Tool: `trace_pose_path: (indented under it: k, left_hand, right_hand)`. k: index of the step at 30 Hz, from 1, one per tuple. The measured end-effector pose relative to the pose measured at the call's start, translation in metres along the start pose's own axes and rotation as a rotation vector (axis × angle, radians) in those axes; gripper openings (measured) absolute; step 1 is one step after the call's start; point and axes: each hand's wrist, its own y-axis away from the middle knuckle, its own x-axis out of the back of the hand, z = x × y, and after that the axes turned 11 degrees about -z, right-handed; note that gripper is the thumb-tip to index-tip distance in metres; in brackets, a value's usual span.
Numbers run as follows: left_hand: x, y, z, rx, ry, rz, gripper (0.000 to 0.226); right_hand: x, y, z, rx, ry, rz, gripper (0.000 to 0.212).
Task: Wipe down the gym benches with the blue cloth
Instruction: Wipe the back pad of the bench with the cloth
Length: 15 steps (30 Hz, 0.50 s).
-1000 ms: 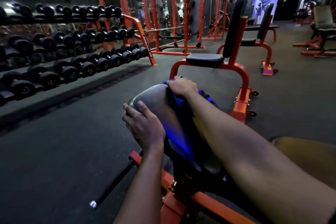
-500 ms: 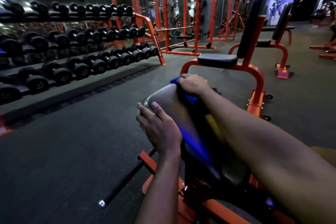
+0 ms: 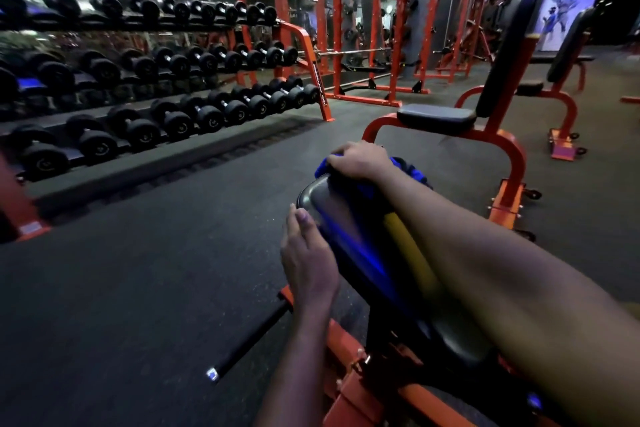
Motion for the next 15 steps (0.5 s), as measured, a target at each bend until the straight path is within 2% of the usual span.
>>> trace_pose_path:
  k: [5,8,9,11,12,13,15]
  left_hand:
    - [0.028,-0.006,-0.008,0.023,0.149,-0.066,0.071]
    - [0.033,-0.009,-0.001,0.040,0.118,0.067,0.067]
    - [0.034,-0.011,0.006,0.022,0.087,0.148,0.065]
    - [0.034,-0.018,0.026,-0.028,-0.036,0.291,0.051]
    - [0.032,-0.021,0.038,-0.052,-0.120,0.361,0.042]
    - [0.030,-0.024,0.051,-0.069,-0.207,0.429,0.035]
    - [0.020,-0.028,0.076,-0.095,-0.399,0.516,0.030]
  right_hand:
    - [-0.007,0.032,-0.025,0.203,0.096,0.062,0.035]
    - [-0.011,0.052,-0.042,0.266,0.113,0.014,0.034]
    - [-0.008,0.059,-0.044,0.317,0.015,-0.048,0.034]
    - [0.004,0.072,-0.035,0.435,-0.375,-0.134,0.037]
    - [0.011,0.079,-0.024,0.451,-0.568,-0.049,0.036]
    - [0.016,0.078,-0.005,0.391,-0.714,0.112,0.033]
    - [0.016,0.072,0.046,0.067,-0.789,0.388,0.027]
